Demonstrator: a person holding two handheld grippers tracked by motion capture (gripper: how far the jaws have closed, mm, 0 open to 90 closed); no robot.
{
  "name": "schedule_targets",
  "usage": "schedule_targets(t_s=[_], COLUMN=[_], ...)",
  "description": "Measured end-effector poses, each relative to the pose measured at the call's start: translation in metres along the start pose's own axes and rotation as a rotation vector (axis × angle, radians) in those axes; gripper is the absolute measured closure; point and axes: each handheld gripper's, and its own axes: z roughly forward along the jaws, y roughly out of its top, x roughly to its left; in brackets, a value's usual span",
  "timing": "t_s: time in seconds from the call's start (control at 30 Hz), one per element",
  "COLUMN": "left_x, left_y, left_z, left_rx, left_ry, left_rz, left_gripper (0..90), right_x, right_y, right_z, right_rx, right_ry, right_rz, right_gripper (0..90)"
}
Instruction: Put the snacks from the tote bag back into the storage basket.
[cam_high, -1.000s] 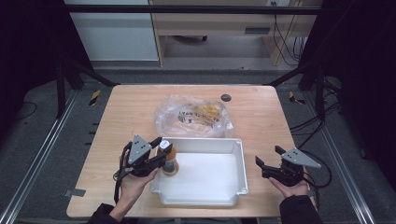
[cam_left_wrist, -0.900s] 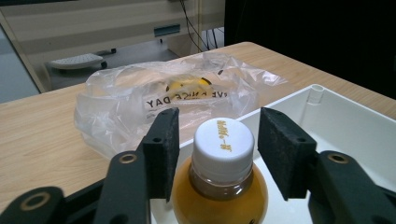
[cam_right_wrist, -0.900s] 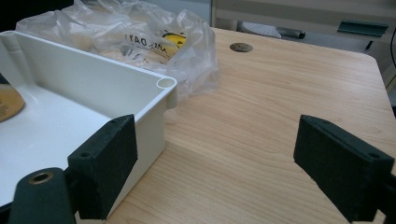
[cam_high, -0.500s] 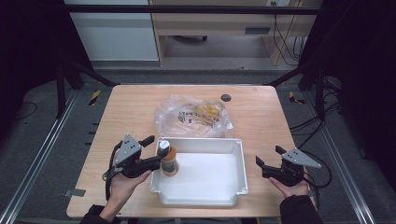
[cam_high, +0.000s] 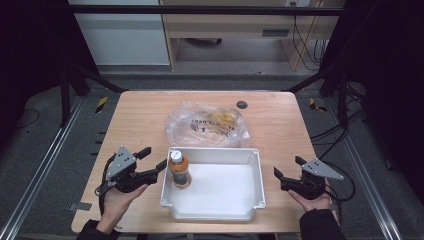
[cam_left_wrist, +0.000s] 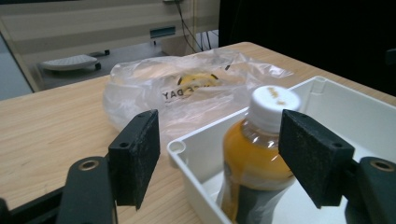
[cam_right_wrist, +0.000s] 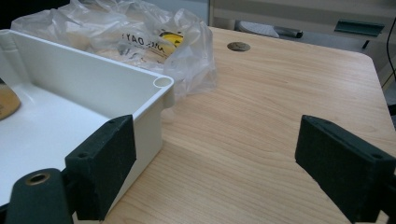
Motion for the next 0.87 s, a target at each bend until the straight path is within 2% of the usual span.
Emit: schedule_targets(t_s=[0.27, 0.6, 0.73, 0.87], left_x=[0.025, 0.048, 0.054, 0.058], left_y=[-0.023, -0.044, -0.051, -0.054], left_z=[0.001, 0.003, 0.004, 0.006], left_rx=[0.053, 0.102, 0.112, 0.127], left_ry=[0.079, 0.145, 0.16, 0.163], left_rz=[-0.036, -0.027, -0.045, -0.043], left_gripper=[29.7, 29.7, 30.1, 30.3], right_x=[0.0, -0.001, -0.001, -0.002], right_y=[0.0, -0.001, -0.001, -0.003], right_z=[0.001, 0.001, 0.002, 0.001], right_rx=[0.013, 0.023, 0.027, 0.022], right_ry=[-0.008, -0.019, -0.019, -0.017], right_rz=[-0.002, -0.01, -0.009, -0.006], right_gripper=[12.5, 12.5, 12.5, 12.7])
